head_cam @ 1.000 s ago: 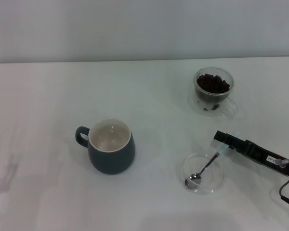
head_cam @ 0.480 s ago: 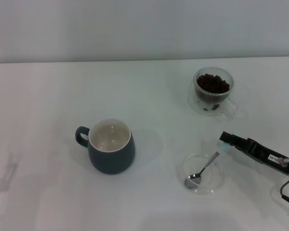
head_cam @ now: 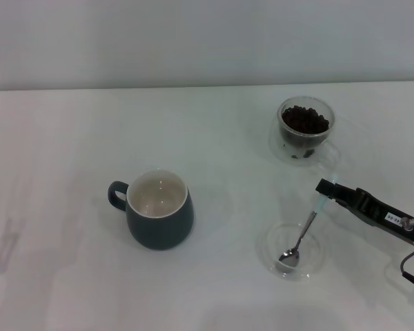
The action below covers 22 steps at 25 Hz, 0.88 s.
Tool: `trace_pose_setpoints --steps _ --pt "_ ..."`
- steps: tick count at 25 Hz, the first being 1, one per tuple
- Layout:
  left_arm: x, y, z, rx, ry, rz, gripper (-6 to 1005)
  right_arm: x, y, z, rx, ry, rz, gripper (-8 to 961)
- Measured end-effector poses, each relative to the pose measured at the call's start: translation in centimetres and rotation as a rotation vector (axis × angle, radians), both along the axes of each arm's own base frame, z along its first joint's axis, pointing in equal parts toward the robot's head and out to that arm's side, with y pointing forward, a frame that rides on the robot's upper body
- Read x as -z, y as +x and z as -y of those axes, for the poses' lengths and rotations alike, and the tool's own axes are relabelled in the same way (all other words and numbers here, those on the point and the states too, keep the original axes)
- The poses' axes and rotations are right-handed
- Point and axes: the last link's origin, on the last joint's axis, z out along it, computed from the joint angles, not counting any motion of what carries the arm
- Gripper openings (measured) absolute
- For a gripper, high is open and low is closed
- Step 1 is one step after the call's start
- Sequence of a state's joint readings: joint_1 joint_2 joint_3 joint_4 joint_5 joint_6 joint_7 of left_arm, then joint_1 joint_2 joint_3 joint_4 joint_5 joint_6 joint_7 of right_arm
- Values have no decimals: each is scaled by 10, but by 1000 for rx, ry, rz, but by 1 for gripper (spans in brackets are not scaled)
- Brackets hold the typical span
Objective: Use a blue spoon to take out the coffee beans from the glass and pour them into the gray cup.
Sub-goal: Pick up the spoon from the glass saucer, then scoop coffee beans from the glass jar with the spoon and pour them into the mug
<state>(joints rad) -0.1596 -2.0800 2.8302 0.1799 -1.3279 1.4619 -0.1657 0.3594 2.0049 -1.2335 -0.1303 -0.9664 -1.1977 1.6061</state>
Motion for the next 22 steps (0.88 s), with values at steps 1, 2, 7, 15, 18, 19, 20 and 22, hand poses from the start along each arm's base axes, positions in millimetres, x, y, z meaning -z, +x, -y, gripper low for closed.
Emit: trace_pose_setpoints --steps 1,2,7,15,18,19,20,22 --pt "0 0 0 0 0 0 836 0 -1 0 -4 0 -2 151" --pt "0 0 0 0 0 0 836 0 -2 -1 -9 1 -4 149" --pt "0 0 0 -1 0 -1 835 -4 -2 -2 -12 22 -13 142" --pt "0 1 -2 5 1 -2 836 -12 -2 -5 -18 56 -22 142" --pt "-1 3 -6 13 2 -2 836 -17 -4 -6 -32 74 -32 142" --pt "-1 3 -6 14 2 -2 836 -17 -4 -6 -32 74 -32 142" --pt "-1 3 -7 15 2 -2 836 -19 -4 -7 -35 84 -33 142" --pt "0 4 -8 20 3 -1 836 -21 -5 -9 -43 98 -33 142"
